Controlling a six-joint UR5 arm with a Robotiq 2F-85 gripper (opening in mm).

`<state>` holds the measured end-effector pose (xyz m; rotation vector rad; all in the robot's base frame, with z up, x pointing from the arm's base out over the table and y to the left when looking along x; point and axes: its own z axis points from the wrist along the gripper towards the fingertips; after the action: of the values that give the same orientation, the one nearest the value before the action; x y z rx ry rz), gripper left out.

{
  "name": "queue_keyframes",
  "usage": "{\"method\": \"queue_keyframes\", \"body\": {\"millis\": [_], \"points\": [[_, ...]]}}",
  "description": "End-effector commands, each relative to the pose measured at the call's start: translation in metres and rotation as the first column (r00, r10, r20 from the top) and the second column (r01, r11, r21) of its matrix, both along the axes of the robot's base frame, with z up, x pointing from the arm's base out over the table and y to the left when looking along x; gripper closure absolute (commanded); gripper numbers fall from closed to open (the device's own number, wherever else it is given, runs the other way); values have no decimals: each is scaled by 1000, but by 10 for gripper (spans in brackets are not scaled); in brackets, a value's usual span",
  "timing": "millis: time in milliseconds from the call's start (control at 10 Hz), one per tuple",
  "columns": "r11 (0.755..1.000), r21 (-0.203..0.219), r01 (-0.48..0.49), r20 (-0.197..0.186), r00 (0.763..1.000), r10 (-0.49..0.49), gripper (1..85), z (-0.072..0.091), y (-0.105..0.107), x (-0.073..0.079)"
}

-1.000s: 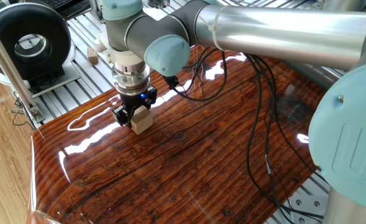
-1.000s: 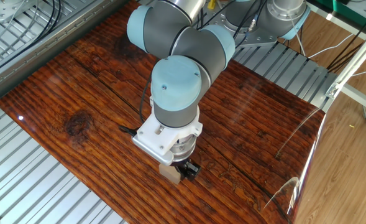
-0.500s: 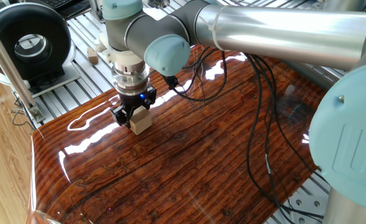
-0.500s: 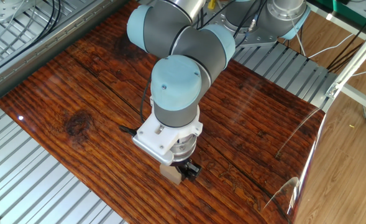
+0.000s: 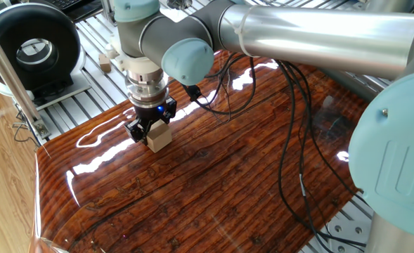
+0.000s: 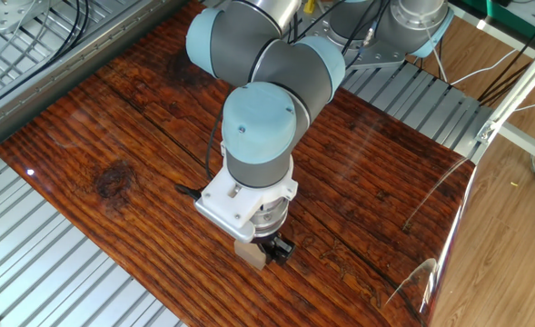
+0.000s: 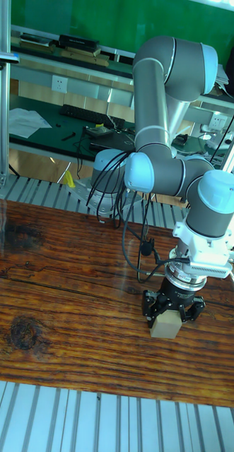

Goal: Hold a small block with the gripper and sweep it from left to right on the table

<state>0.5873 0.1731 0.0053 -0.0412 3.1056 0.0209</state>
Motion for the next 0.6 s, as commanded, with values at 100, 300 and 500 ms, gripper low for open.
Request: {"method": "queue_keyframes", "body": {"millis": [100, 300, 500], "points": [[1000, 7, 9, -1, 1000, -9, 847, 0, 2, 1], [1000, 7, 10, 1, 1000, -10, 847, 0, 2, 1], [1000, 9, 12, 1, 1000, -12, 847, 0, 3, 1]]}}
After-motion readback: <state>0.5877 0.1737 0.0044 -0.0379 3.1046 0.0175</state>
